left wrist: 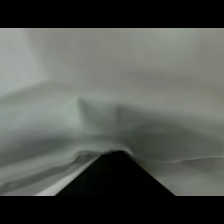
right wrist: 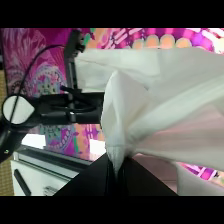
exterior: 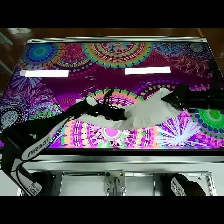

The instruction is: Fold the shirts.

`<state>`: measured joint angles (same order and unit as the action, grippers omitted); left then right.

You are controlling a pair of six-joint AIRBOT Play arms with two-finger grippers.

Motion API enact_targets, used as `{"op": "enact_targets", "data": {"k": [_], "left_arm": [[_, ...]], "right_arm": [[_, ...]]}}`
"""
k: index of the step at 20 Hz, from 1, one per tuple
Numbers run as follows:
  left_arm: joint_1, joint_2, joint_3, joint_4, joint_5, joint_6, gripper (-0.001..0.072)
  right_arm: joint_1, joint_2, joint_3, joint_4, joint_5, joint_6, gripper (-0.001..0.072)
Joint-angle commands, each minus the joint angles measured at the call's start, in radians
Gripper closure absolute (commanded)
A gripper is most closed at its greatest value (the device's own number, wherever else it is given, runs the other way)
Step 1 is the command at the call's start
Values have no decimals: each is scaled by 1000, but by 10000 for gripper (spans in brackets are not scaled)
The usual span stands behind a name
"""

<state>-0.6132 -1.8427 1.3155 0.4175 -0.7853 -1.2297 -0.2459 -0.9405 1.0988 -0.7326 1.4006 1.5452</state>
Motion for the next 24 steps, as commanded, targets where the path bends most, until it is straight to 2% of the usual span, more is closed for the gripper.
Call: {"op": "enact_targets", "data": {"k": [1,3,5,7,10,12,16,19,21,22,23,24], "left_arm": [[-97,-76,64,-106,62,13,667],[-103,-100,125,-112,26,14,667],[-56,-67,131,-84,15,25,669],[42,4,129,87,-38,-4,670],[260,159,126,447,-168,-100,670],[436,280,126,573,-235,-119,670],[776,516,126,585,-311,-119,669],[944,662,126,585,-364,-119,668],[991,729,126,584,-377,-136,668],[993,753,126,584,-377,-137,668],[988,768,126,578,-378,-137,668],[977,777,126,575,-380,-137,668]], "right_arm": [[1,56,1,51,5,52,654],[6,61,1,85,3,63,654],[60,61,1,76,-60,79,654],[157,51,1,64,-182,93,655],[346,-25,1,63,-345,95,655],[477,-106,1,64,-457,85,655],[736,-349,1,124,-758,63,654],[853,-544,2,336,-947,-27,654],[896,-658,32,499,-988,-126,652],[906,-710,63,555,-987,-145,564],[911,-756,101,614,-986,-166,260],[911,-786,134,661,-977,-206,55]]}}
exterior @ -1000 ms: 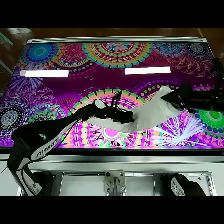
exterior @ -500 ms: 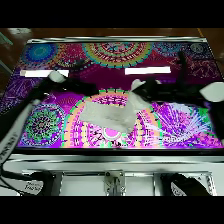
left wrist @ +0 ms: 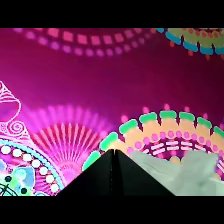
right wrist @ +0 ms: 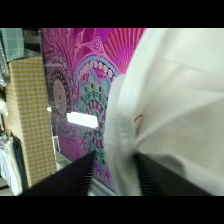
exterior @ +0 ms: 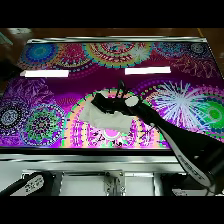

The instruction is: Fold the shirts.

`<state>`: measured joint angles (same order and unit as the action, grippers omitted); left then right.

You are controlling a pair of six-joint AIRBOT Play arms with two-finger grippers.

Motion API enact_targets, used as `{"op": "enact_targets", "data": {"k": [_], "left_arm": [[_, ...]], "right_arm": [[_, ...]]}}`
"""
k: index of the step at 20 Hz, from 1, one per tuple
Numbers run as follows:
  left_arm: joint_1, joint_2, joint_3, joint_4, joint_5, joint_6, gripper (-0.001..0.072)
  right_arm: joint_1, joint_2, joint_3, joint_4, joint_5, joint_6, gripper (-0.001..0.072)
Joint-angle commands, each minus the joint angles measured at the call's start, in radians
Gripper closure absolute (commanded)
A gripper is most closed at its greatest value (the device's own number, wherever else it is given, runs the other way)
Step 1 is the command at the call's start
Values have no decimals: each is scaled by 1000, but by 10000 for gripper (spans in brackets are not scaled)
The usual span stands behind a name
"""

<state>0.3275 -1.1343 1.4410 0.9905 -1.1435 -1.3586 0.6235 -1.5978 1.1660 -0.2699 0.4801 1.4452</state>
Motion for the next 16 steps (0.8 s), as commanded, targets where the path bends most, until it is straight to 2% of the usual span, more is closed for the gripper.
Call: {"op": "enact_targets", "data": {"k": [1,3,5,9,11,12,13,16], "left_arm": [[19,70,0,1,-28,-8,668],[-11,66,0,2,-42,-5,668],[-31,63,0,6,-44,-2,668],[-34,63,0,17,-44,5,668],[-34,63,0,20,-44,4,668],[-34,63,0,20,-44,4,668],[-34,63,0,20,-44,4,668],[-35,62,0,20,-44,3,667]], "right_arm": [[35,-136,85,211,-45,-132,50],[-5,-116,87,172,8,-137,52],[-72,-82,87,5,158,-73,53],[-242,18,87,-660,577,267,51],[-319,60,71,-945,785,381,49],[-352,75,39,-990,815,387,47],[-374,82,-4,-969,792,387,35],[-378,64,-140,-744,569,310,35]]}}
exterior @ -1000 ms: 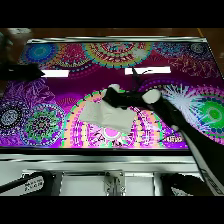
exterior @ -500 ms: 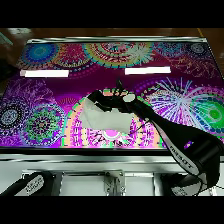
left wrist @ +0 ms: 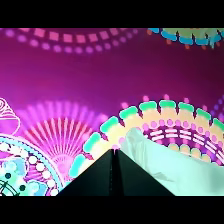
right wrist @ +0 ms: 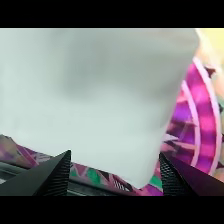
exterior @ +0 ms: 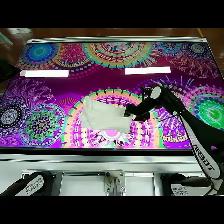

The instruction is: Fold the shirts.

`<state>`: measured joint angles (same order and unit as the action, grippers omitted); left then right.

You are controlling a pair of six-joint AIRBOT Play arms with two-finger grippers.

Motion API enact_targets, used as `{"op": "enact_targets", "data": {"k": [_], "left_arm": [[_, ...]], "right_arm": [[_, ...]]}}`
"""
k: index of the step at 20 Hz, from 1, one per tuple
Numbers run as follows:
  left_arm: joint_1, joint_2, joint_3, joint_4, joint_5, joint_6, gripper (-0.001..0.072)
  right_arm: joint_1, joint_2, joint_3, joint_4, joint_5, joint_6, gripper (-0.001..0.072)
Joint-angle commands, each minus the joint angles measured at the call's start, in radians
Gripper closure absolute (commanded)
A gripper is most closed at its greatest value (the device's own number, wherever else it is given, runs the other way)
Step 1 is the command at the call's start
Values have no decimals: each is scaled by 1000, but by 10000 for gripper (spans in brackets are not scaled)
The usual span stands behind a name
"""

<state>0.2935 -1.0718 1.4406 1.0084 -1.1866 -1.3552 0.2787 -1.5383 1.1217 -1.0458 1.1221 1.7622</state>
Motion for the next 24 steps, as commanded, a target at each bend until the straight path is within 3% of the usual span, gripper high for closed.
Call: {"op": "enact_targets", "data": {"k": [1,6,7,8,9,10,12,15,19,24], "left_arm": [[-1,-1,1,2,-1,0,668],[-1,-2,1,2,-1,0,668],[-1,-2,1,2,-1,0,668],[-1,-2,1,2,-1,0,667],[-1,-2,1,2,-1,0,667],[-1,-2,1,2,-1,0,667],[-1,-2,1,2,-1,0,668],[-1,-4,1,2,-1,0,667],[-1,-5,1,1,-5,0,667],[-1,-6,1,1,-56,0,667]], "right_arm": [[-32,-12,-118,92,-117,-53,35],[-32,-117,-132,306,-204,-166,48],[-32,-130,-132,349,-205,-207,203],[-32,-130,-131,393,-211,-279,521],[-40,-118,-126,431,-215,-354,647],[-53,-92,-109,475,-208,-447,654],[-96,-9,-36,494,-170,-480,655],[-195,126,159,482,-14,-352,655],[-394,231,406,237,195,-153,655],[-661,238,479,198,389,-137,655]]}}
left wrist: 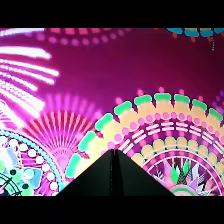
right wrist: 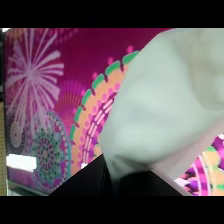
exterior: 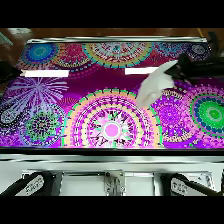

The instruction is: Fold the shirts.

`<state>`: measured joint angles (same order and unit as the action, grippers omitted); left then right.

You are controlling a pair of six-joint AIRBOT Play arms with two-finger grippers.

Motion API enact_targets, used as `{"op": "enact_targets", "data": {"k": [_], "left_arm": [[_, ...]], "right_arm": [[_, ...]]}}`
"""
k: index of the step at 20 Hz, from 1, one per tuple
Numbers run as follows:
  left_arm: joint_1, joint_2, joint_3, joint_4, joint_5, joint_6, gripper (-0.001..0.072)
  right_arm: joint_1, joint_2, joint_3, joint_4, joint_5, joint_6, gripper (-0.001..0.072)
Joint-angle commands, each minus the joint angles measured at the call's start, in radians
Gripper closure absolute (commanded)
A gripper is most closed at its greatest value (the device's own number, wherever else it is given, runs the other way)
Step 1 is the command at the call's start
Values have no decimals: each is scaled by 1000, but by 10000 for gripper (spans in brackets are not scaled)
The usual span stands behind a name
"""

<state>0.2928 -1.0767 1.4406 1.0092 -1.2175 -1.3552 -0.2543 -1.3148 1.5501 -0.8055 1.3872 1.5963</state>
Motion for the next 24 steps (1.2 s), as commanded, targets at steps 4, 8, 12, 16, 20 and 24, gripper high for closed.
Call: {"op": "enact_targets", "data": {"k": [4,8,12,16,20,24], "left_arm": [[0,-1,1,0,-25,0,667],[0,-1,1,0,-25,-1,667],[0,-1,1,0,-26,-5,667],[0,-1,1,0,-63,-5,667],[0,-1,1,0,-136,-5,667],[0,-1,1,1,-193,-31,667]], "right_arm": [[-154,-1,51,-35,32,-16,655],[-135,-55,51,85,-77,-99,655],[-154,-74,51,55,-110,-193,655],[-225,-76,50,-306,-33,-203,655],[-349,-146,49,-586,45,-203,655],[-560,-227,-11,-592,44,-192,654]]}}
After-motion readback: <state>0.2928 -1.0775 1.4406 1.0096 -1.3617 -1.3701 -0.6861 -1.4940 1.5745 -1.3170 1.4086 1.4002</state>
